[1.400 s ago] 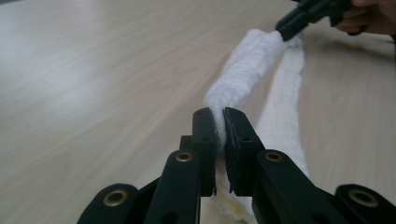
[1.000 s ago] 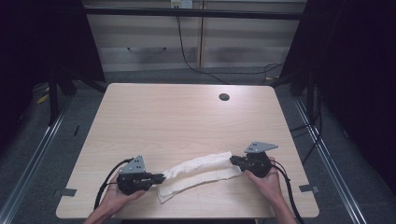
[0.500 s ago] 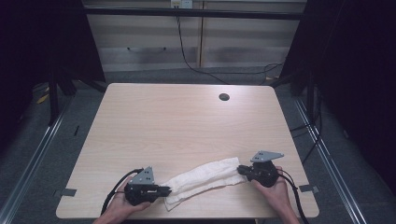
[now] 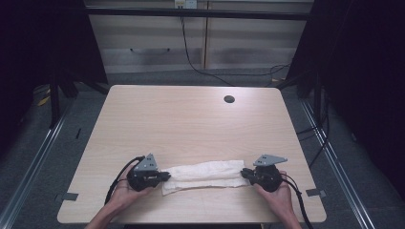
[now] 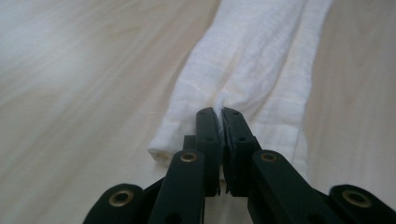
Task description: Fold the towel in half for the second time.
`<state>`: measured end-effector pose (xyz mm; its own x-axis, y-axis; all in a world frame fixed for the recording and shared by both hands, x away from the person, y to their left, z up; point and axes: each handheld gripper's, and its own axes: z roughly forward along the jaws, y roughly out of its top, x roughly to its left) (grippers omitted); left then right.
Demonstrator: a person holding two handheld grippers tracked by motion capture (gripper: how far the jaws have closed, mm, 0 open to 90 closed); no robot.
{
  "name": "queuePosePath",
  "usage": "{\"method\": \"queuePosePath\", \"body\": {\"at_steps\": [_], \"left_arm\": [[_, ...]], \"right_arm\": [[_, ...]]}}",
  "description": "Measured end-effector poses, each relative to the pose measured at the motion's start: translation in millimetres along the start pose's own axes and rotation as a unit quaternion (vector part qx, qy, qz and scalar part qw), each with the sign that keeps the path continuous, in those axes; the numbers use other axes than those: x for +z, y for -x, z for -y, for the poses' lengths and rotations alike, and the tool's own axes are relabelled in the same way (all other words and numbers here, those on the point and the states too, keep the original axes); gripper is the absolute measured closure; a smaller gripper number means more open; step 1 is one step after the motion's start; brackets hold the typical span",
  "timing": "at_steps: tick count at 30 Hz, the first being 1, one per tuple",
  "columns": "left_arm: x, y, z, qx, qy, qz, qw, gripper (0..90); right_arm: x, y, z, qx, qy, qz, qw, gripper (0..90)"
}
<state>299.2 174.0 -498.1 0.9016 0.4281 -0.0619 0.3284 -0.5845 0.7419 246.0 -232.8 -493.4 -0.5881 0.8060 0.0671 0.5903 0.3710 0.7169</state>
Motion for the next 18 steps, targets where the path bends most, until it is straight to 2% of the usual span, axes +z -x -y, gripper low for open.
{"method": "queuePosePath", "body": {"at_steps": [3, 5, 7, 9, 10, 12, 14, 15, 18], "left_arm": [[-3.9, -3.2, -3.3, -0.01, 0.02, -0.001, 0.9998, 86.2], [-12.2, -0.7, -6.3, -0.018, 0.05, 0.008, 0.9985, 86.3], [-23.0, 4.1, -11.1, -0.013, 0.074, 0.013, 0.9971, 86.3], [-30.6, 12.7, -14.9, -0.002, 0.084, 0.025, 0.9962, 86.2], [-32.8, 15.7, -15.1, 0.007, 0.082, 0.031, 0.9961, 86.0], [-34.8, 24.2, -12.4, 0.012, 0.076, 0.045, 0.996, 85.8], [-33.2, 35.3, -7.3, 0.025, 0.065, 0.075, 0.9948, 85.5], [-30.1, 41.1, -3.4, 0.032, 0.049, 0.084, 0.9947, 85.4], [-19.1, 52.8, 7.3, 0.046, 0.018, 0.089, 0.9948, 85.4]], "right_arm": [[-5.4, -6.0, -4.5, -0.013, 0.02, -0.004, 0.9997, 82.8], [-9.5, -9.4, -6.2, -0.014, 0.03, -0.007, 0.9994, 83.9], [-9.8, -11.8, -5.6, -0.019, 0.027, -0.009, 0.9994, 84.0], [-6.8, -12.7, -2.3, -0.016, 0.017, -0.009, 0.9997, 83.8], [-4.3, -12.1, -0.6, -0.019, 0.014, -0.01, 0.9997, 83.8], [-1.8, -12.7, 1.6, -0.012, -0.002, -0.006, 0.9999, 83.7], [-0.6, -11.8, 3.2, -0.008, -0.006, -0.009, 0.9999, 83.7], [-1.0, -11.1, 3.3, -0.006, -0.007, -0.008, 0.9999, 84.0], [-0.3, -8.9, 2.9, -0.001, -0.007, -0.007, 0.9999, 84.0]]}}
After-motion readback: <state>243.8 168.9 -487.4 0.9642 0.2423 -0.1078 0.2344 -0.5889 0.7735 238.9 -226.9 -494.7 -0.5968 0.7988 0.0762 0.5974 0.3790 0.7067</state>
